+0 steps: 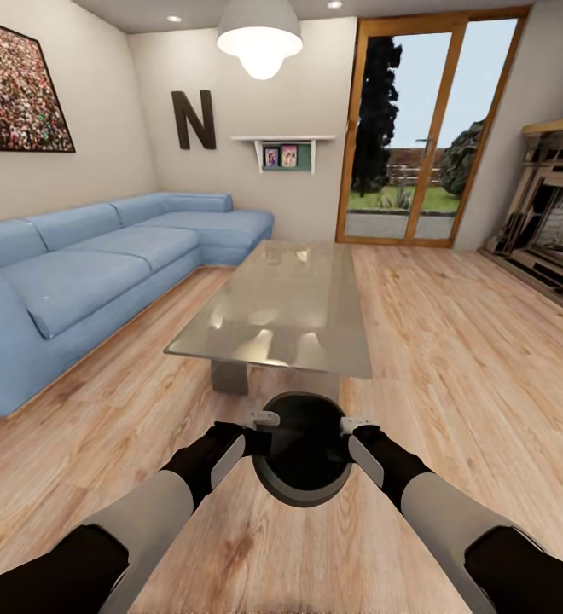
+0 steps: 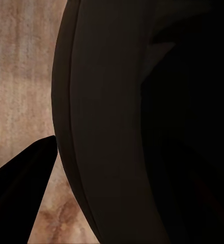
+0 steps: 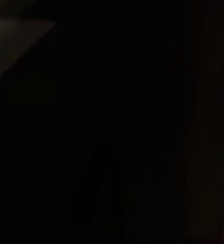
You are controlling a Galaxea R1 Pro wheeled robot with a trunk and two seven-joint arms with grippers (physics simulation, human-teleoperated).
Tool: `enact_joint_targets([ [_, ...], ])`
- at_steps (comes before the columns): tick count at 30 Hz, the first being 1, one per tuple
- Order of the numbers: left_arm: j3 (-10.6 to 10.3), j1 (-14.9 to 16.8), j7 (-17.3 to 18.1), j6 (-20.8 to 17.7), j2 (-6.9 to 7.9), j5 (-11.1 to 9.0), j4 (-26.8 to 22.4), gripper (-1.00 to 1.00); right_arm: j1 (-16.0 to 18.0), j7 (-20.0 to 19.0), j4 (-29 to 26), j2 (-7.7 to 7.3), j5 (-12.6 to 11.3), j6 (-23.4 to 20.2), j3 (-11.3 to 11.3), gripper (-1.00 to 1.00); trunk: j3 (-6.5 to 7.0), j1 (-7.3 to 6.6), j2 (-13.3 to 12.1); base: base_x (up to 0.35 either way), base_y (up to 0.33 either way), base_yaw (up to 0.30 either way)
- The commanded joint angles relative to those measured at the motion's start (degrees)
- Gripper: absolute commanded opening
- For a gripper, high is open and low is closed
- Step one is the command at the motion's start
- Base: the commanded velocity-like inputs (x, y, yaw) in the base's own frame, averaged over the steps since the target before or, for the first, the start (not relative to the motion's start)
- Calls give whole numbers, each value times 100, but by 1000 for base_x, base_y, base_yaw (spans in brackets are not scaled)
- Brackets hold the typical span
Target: Place each of the two pumpkins and all three candles from the living room inside a cabinet in the living room (use any cabinet), then make sure every cabinet is closed, and position the cauldron so it is next to a table in the living room.
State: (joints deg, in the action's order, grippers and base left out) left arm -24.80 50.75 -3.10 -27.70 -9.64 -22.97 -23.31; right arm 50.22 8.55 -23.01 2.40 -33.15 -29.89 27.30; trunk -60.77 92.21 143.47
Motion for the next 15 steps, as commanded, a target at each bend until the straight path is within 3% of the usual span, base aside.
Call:
enact_joint_targets([
  [1,-104,5,-33,98,6,-120,-93,-100,6,62,7,-41,68,-43,-6,-100,-14,-2,3,0,0,0],
  [15,-104,5,-38,96,6,-120,-95,-100,6,68,7,-47,68,-60,-12,-100,-143,-2,3,0,0,0],
])
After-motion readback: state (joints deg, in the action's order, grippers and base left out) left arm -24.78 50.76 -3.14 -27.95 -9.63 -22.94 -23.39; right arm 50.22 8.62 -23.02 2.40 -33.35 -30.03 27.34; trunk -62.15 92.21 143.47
